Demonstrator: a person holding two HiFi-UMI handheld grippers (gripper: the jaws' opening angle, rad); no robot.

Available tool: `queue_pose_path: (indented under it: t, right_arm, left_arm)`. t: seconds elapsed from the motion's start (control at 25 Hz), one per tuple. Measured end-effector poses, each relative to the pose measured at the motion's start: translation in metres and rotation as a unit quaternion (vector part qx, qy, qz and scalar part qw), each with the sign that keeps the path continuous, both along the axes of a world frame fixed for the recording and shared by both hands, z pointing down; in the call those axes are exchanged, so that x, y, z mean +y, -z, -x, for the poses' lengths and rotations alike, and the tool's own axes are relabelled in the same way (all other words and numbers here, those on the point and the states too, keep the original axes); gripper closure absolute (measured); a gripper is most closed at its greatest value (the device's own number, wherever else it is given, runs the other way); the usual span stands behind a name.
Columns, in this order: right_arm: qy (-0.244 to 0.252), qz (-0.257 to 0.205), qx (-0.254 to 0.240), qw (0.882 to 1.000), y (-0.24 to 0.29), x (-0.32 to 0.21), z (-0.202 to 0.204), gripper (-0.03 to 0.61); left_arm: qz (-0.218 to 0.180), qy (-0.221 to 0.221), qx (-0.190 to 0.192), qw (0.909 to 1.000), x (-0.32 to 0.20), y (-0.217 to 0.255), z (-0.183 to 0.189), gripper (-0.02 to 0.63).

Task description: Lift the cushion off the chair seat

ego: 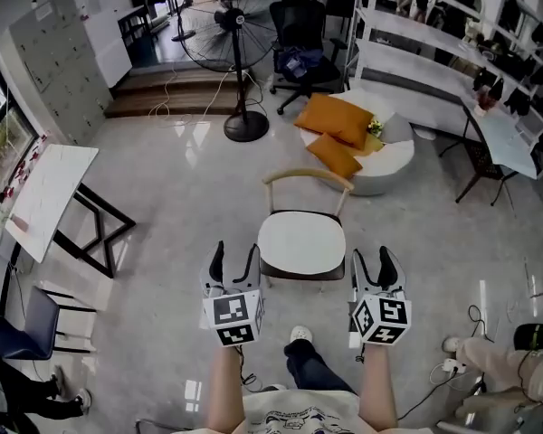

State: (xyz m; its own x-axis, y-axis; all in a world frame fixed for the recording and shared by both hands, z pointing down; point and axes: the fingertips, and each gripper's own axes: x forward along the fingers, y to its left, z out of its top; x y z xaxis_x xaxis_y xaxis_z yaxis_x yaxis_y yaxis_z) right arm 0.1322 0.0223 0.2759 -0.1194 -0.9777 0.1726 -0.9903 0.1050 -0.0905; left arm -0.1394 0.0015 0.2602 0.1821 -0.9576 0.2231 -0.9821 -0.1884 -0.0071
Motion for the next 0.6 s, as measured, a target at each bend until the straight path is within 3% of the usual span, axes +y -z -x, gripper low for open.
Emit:
queue_pose_path:
  t: [0.32,0.6]
  right_arm:
    - [0.011,-0.004,0.001,1.0,0.003,-0.12,-0.043,0.301]
    - [0.015,0.018,-0.003,1.0,-0.021,-0.18,-0.063,0.301]
  left_arm:
    - [-0.003,0.013,-0.001,0.9999,-0.112,0.003,-0.038,0.341]
    - [0.022,0.02,-0.003,0.9995,-0.168,-0.019,-0.053,0.341]
